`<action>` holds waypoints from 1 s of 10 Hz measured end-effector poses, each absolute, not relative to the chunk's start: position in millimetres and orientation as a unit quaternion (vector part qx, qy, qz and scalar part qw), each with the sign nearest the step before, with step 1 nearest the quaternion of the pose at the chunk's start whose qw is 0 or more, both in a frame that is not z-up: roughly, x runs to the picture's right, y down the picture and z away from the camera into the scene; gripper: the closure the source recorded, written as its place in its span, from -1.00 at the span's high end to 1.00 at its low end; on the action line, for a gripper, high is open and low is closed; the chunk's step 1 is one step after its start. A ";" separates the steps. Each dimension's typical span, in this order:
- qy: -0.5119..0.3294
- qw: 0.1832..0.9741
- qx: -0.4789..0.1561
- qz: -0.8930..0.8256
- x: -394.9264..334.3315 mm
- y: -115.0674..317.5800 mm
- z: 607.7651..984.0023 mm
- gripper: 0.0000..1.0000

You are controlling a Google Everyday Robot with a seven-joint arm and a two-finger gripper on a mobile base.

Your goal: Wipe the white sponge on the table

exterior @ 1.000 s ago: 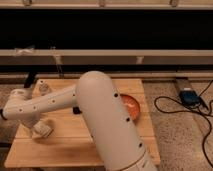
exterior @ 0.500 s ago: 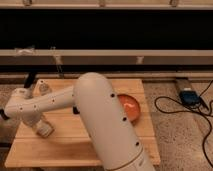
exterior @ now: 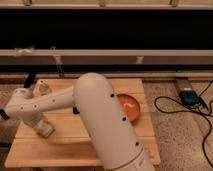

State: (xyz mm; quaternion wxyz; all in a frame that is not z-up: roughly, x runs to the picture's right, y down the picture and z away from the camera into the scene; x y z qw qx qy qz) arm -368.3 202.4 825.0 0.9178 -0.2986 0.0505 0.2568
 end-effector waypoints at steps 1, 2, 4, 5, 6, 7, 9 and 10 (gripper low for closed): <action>0.052 0.916 -0.296 0.266 -361.0 196.0 825.9 -0.70; 0.048 0.914 -0.288 0.282 -350.7 183.5 827.9 -0.70; 0.044 0.907 -0.277 0.315 -331.9 165.9 834.7 -0.70; 0.043 0.903 -0.272 0.330 -324.5 161.4 838.6 -0.70; 0.042 0.899 -0.268 0.343 -317.4 158.9 842.6 -0.70; 0.043 0.896 -0.264 0.353 -310.0 157.3 845.9 -0.70; 0.046 0.891 -0.256 0.372 -290.1 158.0 851.7 -0.70; 0.048 0.889 -0.253 0.377 -282.2 159.3 852.5 -0.70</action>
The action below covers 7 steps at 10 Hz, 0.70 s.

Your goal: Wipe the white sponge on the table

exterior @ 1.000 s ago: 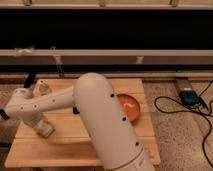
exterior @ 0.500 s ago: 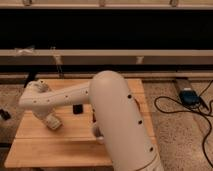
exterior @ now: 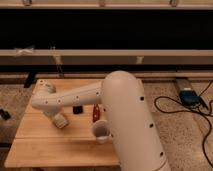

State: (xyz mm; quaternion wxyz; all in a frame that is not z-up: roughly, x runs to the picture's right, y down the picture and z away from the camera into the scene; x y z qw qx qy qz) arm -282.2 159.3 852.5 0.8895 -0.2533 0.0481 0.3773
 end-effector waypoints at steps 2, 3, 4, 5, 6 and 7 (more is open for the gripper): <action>0.053 0.886 -0.248 0.388 -262.0 163.1 853.9 -0.70; 0.054 0.886 -0.247 0.389 -254.4 166.9 852.3 -0.70; 0.055 0.887 -0.246 0.388 -247.6 170.9 850.2 -0.70; 0.054 0.891 -0.248 0.377 -242.3 177.6 845.6 -0.70; 0.053 0.894 -0.252 0.367 -242.7 183.4 841.3 -0.70; 0.051 0.898 -0.256 0.355 -245.4 190.0 835.9 -0.70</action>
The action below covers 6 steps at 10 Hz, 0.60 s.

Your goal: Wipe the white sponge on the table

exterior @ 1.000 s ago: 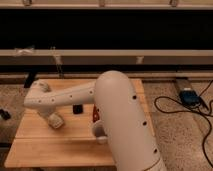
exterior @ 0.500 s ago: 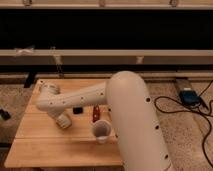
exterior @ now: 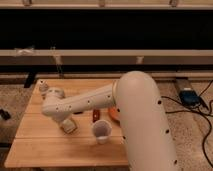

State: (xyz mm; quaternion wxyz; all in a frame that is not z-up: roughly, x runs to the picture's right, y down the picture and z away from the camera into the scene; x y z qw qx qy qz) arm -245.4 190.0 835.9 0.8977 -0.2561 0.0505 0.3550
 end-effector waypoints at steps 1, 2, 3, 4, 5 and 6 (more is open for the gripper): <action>0.049 0.901 -0.259 0.345 -247.3 195.4 831.8 -0.70; 0.045 0.906 -0.263 0.330 -251.3 203.4 825.9 -0.70; 0.041 0.910 -0.266 0.316 -256.3 209.3 821.4 -0.70; 0.038 0.914 -0.266 0.303 -259.8 212.9 818.3 -0.70; 0.032 0.918 -0.269 0.289 -266.2 218.7 813.7 -0.70; 0.023 0.924 -0.270 0.271 -276.0 223.8 808.8 -0.70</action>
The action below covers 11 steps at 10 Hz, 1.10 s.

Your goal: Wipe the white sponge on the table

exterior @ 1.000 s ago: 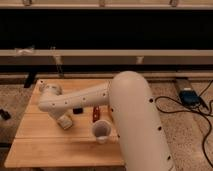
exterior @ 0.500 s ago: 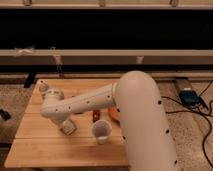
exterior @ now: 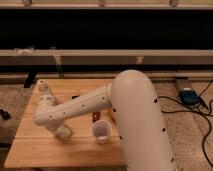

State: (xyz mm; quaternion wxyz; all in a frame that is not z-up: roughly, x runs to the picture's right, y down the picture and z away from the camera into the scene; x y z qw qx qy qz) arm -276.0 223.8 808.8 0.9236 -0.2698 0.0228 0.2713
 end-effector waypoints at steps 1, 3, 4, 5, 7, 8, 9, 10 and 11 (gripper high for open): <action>0.016 0.928 -0.270 0.258 -283.6 227.0 805.6 -0.70; 0.001 0.935 -0.270 0.230 -299.4 232.4 798.0 -0.70; -0.005 0.938 -0.270 0.218 -306.5 234.8 794.2 -0.70; -0.014 0.941 -0.270 0.202 -316.8 238.1 788.9 -0.70; -0.033 0.947 -0.270 0.170 -341.7 244.2 777.8 -0.70; -0.039 0.949 -0.269 0.159 -348.9 244.3 774.9 -0.70; -0.045 0.951 -0.268 0.148 -356.1 244.1 771.8 -0.70; -0.052 0.952 -0.268 0.137 -365.9 245.2 768.1 -0.70; -0.057 0.953 -0.268 0.128 -375.8 245.7 767.4 -0.70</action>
